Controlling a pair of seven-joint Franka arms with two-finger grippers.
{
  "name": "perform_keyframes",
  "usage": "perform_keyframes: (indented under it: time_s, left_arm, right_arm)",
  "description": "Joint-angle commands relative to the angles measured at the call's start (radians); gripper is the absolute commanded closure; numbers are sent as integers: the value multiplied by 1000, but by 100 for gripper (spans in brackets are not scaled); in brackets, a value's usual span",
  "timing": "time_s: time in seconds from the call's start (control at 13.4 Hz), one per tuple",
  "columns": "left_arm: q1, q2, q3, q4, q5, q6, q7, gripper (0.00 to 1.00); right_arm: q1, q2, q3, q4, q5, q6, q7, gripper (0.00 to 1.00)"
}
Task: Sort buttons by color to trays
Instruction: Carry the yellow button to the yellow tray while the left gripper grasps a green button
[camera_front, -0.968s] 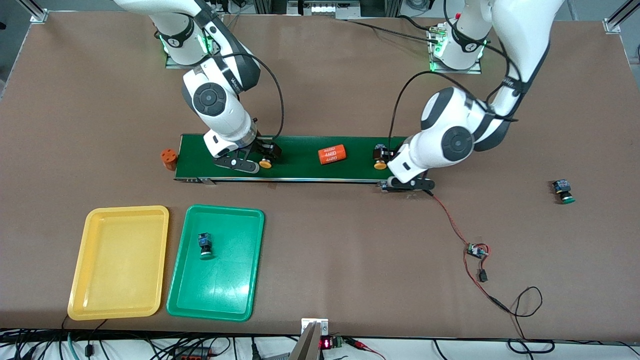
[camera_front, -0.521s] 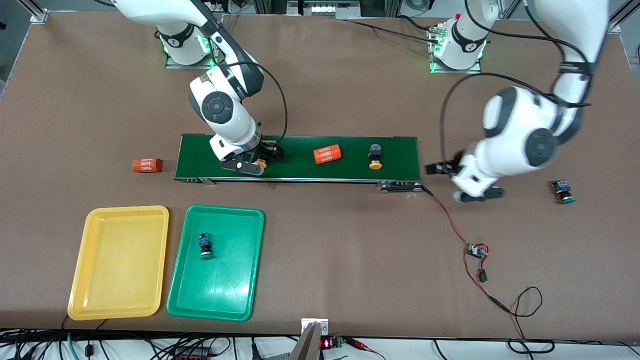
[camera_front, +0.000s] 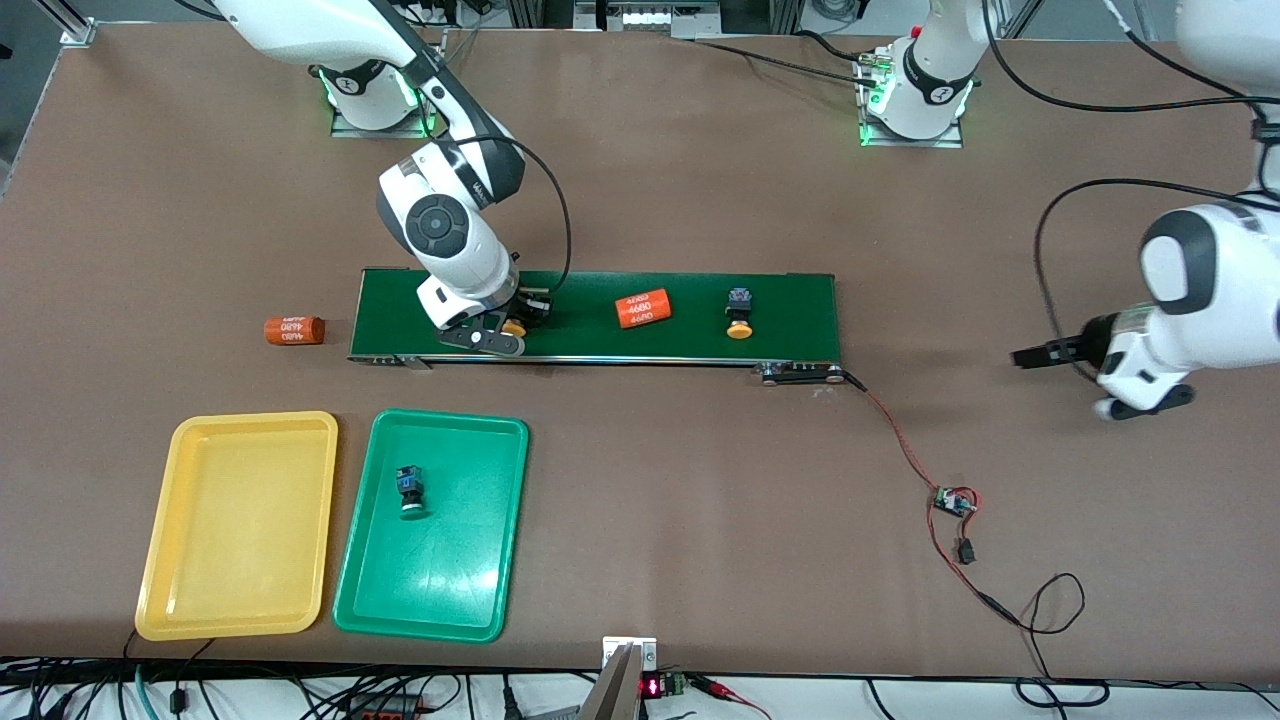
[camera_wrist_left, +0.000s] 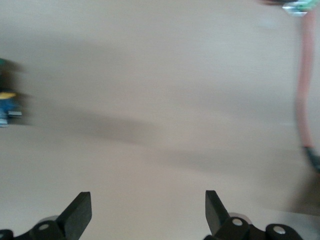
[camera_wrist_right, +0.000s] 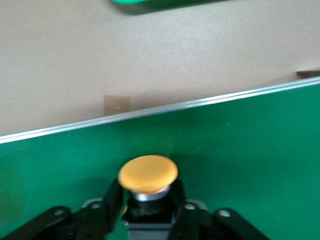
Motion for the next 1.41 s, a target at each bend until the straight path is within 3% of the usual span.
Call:
perform_keyframes:
  time_s: [0.0, 0.22, 0.6, 0.82, 1.12, 1.27, 1.34]
  left_arm:
    - [16, 10, 35, -4, 165, 97, 37, 0]
    - [49, 93, 65, -4, 238, 238, 47, 0]
    - [111, 174, 69, -7, 229, 336, 227, 0]
    - [129, 201, 69, -9, 174, 363, 243, 0]
    - [132, 251, 69, -9, 161, 487, 243, 1]
    - [133, 247, 69, -9, 161, 499, 245, 20]
    - [132, 244, 69, -9, 166, 496, 254, 41]
  right_arm:
    - [-6, -12, -15, 3, -14, 5, -27, 97]
    - [-17, -64, -53, 34, -12, -85, -101, 98]
    - [-90, -127, -134, 164, -2, -248, -362, 98]
    - [-126, -126, -231, 207, -1, -267, -584, 98]
    - [-224, -46, -263, 290, -15, -262, -784, 98]
    - [-241, 8, -314, 321, -41, -235, -867, 97]
    - [-252, 32, -334, 328, -63, -206, -907, 97]
